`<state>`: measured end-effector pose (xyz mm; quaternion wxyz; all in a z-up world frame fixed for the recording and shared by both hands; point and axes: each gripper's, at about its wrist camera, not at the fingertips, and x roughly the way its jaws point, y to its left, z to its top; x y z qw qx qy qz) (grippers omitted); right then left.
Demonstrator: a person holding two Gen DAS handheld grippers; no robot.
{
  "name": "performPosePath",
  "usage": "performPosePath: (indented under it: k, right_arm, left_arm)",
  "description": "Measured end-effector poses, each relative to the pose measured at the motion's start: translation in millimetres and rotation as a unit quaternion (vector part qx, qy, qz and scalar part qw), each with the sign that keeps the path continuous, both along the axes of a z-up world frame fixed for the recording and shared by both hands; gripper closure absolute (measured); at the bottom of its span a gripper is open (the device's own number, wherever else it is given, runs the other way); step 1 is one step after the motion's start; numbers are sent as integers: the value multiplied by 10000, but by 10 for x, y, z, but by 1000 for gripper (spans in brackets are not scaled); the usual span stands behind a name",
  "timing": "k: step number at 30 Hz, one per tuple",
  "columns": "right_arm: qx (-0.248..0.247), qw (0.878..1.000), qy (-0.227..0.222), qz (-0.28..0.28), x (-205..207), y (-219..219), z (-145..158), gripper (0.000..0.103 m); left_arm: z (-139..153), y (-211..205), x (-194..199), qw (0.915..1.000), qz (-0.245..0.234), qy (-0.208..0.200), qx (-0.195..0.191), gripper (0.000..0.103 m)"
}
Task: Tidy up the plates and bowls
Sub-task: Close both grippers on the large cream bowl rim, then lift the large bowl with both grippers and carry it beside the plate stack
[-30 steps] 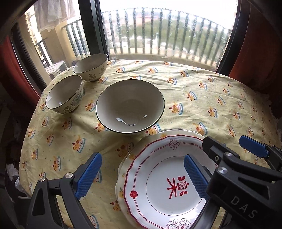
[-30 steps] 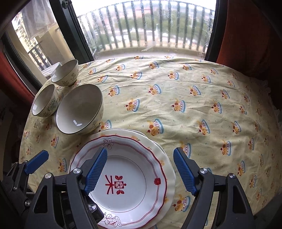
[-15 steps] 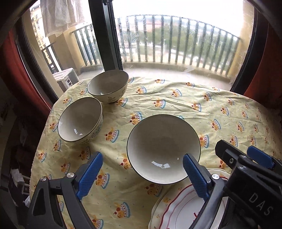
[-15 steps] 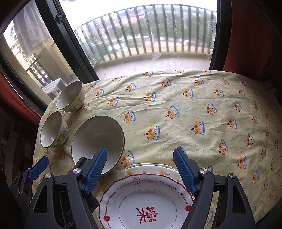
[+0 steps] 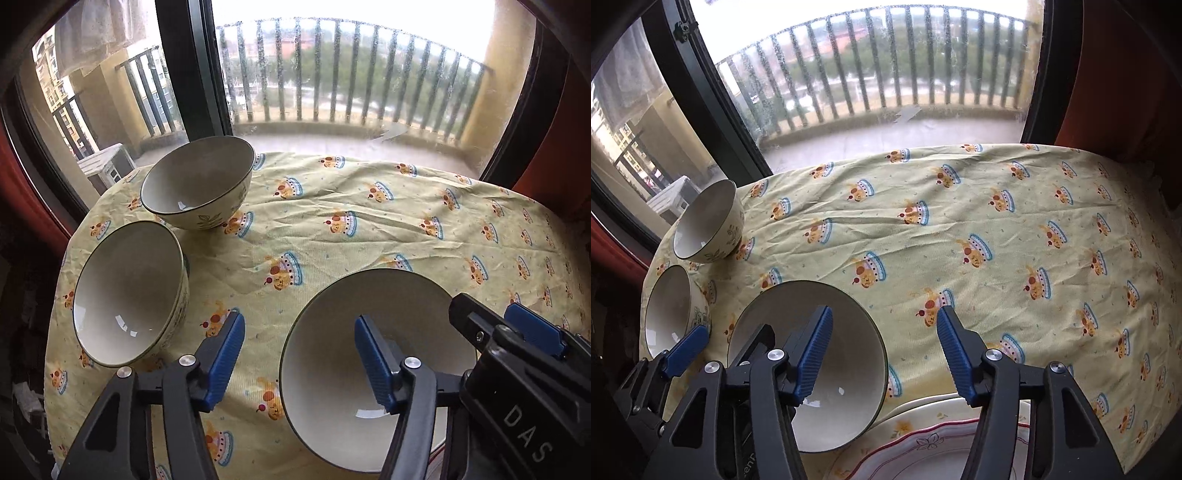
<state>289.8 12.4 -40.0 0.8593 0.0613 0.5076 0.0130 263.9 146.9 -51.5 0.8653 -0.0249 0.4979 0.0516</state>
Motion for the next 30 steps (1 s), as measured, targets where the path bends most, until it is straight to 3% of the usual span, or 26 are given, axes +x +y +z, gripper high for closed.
performPosePath:
  k: [5,10,15,21,30]
  right_arm:
    - [-61,9999,136,-8,52,65,-145,66]
    - [-83,9997,221,44,75,115,-242,77]
    - [-279,9995,136,76,88,163,-249,78]
    - [-253,9994,218,63,61,165,-211,78]
    - [-252,9992,225,199,-123,296,-72,79]
  left_arm:
    - [-141,15,63,9996,-144,185,-142,64]
    - [-204,-14,72,9991,-302,252,-138,76]
    - [-217,-5,74,9992,-335,219,-95,80]
    - [-211,22,60,9987,-285,392,-131,80]
    - [-73,128,-132,9991,-268,323,-57,80]
